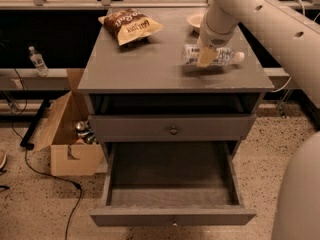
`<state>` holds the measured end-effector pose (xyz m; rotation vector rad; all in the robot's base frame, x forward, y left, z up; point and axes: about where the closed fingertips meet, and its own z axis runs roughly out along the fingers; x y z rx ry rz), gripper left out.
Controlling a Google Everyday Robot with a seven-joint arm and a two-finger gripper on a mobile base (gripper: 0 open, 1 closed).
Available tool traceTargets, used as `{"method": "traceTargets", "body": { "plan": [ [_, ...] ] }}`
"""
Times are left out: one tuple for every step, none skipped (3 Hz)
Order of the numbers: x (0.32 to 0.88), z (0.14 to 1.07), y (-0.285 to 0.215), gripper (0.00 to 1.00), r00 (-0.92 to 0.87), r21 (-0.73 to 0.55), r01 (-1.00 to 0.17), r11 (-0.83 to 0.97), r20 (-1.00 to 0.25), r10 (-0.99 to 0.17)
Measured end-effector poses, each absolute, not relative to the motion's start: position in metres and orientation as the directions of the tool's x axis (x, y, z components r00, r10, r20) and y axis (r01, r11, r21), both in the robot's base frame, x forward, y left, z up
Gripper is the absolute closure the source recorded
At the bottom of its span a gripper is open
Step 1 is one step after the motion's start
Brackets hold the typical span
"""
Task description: Pick blue plastic bottle from middle drawer and place on counter
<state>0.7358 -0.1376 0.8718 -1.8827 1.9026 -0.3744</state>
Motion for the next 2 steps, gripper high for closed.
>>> {"method": "traceTargets", "body": {
  "plan": [
    [0.7454, 0.8657, -0.1354, 0.27, 0.006, -0.457, -0.888, 0.048, -0.115, -0.993],
    [0.7525, 0.8628, -0.1299, 0.04, 0.007, -0.441, -0.896, 0.045, -0.116, -0.993]
  ]
}}
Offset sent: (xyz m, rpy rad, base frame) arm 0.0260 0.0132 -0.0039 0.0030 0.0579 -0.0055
